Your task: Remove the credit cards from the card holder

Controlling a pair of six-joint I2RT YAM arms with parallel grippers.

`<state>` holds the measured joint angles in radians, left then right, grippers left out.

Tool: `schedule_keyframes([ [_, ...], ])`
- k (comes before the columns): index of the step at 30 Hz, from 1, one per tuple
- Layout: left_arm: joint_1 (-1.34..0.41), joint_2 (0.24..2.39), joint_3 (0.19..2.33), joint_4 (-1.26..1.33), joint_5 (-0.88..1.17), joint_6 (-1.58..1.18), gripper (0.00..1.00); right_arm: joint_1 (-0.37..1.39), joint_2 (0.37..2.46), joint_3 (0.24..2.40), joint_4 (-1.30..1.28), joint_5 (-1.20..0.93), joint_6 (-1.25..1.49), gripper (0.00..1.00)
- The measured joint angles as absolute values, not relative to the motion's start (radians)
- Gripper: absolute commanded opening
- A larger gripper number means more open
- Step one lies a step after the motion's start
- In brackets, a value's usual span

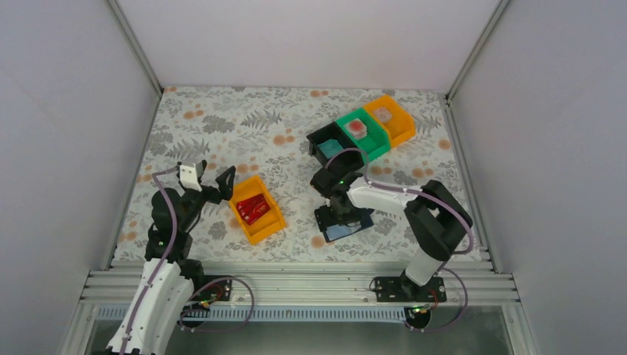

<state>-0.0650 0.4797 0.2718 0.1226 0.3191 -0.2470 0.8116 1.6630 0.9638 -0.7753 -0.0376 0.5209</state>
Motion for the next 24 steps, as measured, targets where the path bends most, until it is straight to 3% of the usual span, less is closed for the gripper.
schedule_keyframes([
  [2,-0.062,0.477,0.270,0.128,0.322,-0.253,1.00,0.827,1.705,0.991,-0.796,-0.014,0.515,0.78],
  [7,-0.062,0.473,0.257,0.140,0.326,-0.263,1.00,0.839,1.724,1.010,-0.810,0.009,0.523,0.48],
  [15,-0.062,0.471,0.256,0.145,0.342,-0.275,1.00,0.834,1.692,0.989,-0.772,-0.015,0.531,0.07],
  [24,-0.062,0.471,0.256,0.148,0.353,-0.282,1.00,0.764,1.598,0.941,-0.726,-0.095,0.525,0.04],
])
